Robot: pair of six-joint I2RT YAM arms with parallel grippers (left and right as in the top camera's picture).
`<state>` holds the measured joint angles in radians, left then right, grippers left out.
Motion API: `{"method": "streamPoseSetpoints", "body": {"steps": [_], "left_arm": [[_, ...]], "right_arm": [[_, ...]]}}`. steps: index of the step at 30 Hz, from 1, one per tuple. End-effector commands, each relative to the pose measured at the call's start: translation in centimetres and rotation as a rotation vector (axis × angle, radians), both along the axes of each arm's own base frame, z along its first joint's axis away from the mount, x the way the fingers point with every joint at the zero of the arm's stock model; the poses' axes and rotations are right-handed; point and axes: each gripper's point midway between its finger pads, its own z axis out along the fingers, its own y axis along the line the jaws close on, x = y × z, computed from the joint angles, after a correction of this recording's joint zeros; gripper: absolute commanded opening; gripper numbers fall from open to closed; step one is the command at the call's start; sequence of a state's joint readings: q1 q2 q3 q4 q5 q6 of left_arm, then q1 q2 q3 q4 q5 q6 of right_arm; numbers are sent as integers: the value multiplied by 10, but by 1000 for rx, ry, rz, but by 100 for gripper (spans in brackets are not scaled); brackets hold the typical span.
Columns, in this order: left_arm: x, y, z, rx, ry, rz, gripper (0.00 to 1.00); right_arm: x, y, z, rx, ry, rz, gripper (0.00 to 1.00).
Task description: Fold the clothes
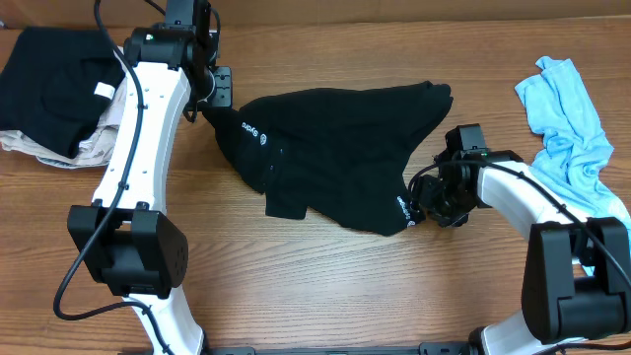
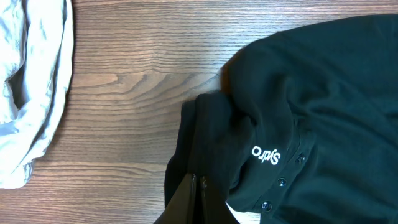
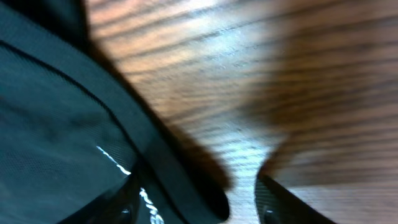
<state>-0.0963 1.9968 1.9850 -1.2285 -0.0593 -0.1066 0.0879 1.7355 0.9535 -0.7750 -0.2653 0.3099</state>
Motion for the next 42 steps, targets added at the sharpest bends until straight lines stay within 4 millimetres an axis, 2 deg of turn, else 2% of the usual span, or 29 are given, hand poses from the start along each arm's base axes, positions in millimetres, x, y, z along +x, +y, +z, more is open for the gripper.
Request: {"method": "streamPoseSetpoints", "body": {"steps": [1,4,7,10,13,14,15,18,22,26,27,28,29,30,34,35,38,39,42], "left_arm": [[3,-4,5,-23,-12,11,4],[2,-4,4,-22,-7,12,4],[2,-4,4,-23,-5,12,4],[1,-5,6,-29,-9,18,4],[5,-5,18,-32,-37,17,4],[5,-5,24,-34,-50,17,4],[7,-5,41,-37,-80,16,4],[10,-6,75,-41,-146,9,4],[4,-5,130,-45,-251,-7,4],[-8,-4,184,-56,-372,-8,4],[-15,-3,203,-58,-418,-12,4],[-19,-3,214,-60,-446,-12,4],[-25,-2,227,-61,-482,-17,4],[-39,0,254,-57,-553,-29,4],[-75,10,301,-35,-693,-4,4],[-95,17,322,-21,-758,14,4],[-125,28,348,6,-841,51,4],[-143,37,361,28,-887,85,4],[-172,51,379,52,-950,159,4]], "right_arm": [[-13,19,-7,69,31,25,56],[-16,28,-7,86,41,28,47],[-19,33,-7,85,52,26,25],[-16,32,-3,87,50,-2,13],[-3,25,19,92,6,-7,4],[2,22,31,91,-17,-8,4],[15,14,62,91,-79,-3,4],[33,-1,123,88,-198,3,4],[46,-27,217,60,-362,-16,4],[42,-52,304,18,-517,-44,4],[35,-60,333,2,-571,-60,4],[33,-63,339,-2,-581,-65,4],[28,-68,358,-13,-618,-77,4],[16,-76,386,-32,-671,-105,4],[-11,-86,429,-76,-775,-139,4],[-24,-91,452,-104,-852,-162,4],[-49,-96,480,-151,-962,-204,4],[-64,-99,493,-181,-1015,-229,4],[-91,-99,512,-233,-1096,-269,4]]}}
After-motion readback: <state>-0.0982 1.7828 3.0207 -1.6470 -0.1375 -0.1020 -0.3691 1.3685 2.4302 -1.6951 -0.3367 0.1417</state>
